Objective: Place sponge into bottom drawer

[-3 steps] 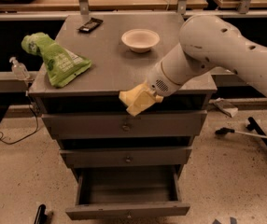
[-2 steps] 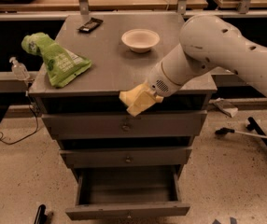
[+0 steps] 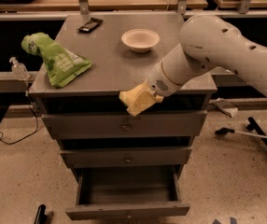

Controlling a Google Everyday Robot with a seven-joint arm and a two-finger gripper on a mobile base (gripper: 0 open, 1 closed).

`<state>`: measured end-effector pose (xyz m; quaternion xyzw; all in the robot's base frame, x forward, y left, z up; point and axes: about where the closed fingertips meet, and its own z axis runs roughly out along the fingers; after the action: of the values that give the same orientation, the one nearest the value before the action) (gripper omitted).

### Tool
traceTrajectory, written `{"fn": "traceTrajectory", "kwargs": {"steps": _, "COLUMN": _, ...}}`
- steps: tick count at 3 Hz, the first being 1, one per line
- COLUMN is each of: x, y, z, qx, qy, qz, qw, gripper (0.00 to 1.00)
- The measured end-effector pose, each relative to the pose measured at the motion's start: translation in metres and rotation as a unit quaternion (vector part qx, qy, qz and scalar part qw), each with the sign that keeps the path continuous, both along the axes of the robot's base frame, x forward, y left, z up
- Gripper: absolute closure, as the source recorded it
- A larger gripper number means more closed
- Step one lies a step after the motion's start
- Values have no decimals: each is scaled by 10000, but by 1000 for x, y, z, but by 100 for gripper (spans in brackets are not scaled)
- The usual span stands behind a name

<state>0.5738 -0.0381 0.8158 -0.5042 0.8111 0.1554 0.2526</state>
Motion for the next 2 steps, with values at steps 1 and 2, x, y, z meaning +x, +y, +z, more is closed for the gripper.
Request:
{"fn": "traceTrajectory", "kwargs": {"steps": 1, "x": 0, "y": 0, "z": 0, "qx": 0, "qy": 0, "qz": 0, "qw": 10000, "gripper": 100}}
{"fn": "traceTrajectory", "kwargs": {"steps": 2, "x": 0, "y": 0, "z": 0, "qx": 0, "qy": 0, "qz": 0, "qw": 10000, "gripper": 100}}
